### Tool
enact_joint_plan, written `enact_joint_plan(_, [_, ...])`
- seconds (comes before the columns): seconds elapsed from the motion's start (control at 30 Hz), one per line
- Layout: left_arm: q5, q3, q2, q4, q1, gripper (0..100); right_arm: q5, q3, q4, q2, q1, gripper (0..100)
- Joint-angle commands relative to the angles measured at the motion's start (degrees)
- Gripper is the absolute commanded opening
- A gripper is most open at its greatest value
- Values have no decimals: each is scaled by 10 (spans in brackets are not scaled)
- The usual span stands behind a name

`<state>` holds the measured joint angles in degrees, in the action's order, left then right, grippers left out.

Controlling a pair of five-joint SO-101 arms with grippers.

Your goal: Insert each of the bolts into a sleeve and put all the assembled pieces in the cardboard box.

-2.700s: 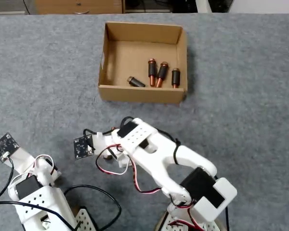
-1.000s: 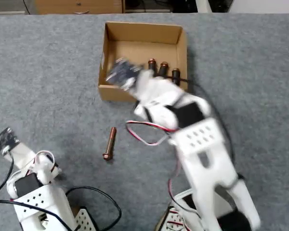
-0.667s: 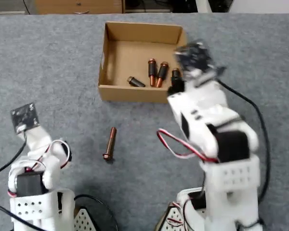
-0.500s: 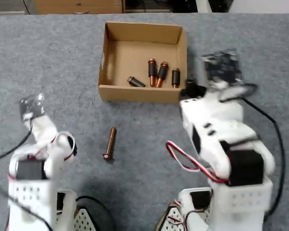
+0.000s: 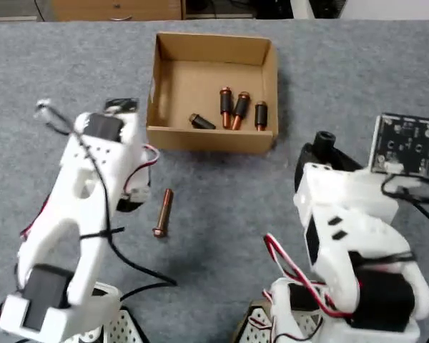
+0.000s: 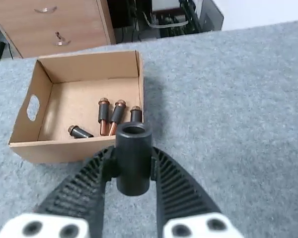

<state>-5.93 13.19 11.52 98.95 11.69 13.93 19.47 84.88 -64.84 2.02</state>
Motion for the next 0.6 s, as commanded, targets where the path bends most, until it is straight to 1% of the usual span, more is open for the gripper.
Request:
enact_joint_plan(0.0, [30, -37, -5, -42, 18, 21, 5, -22, 2, -15, 9, 2])
enact_joint_plan(0.13, [80, 14, -6, -92, 32, 22, 4, -22, 2, -15, 9, 2])
enact_joint_plan(0.2, [88, 47, -5, -114, 46, 26, 4, -18, -2, -15, 9, 2])
enact_joint_plan(0.3, [84, 87, -5, -140, 60, 91, 4, 13, -23, -15, 9, 2])
enact_joint_plan(0.43, [79, 135, -5, -200, 63, 178, 4, 49, -47, -15, 9, 2])
enact_joint_plan(0.57, [80, 180, -9, -255, 67, 196, 3, 60, -55, -15, 8, 2])
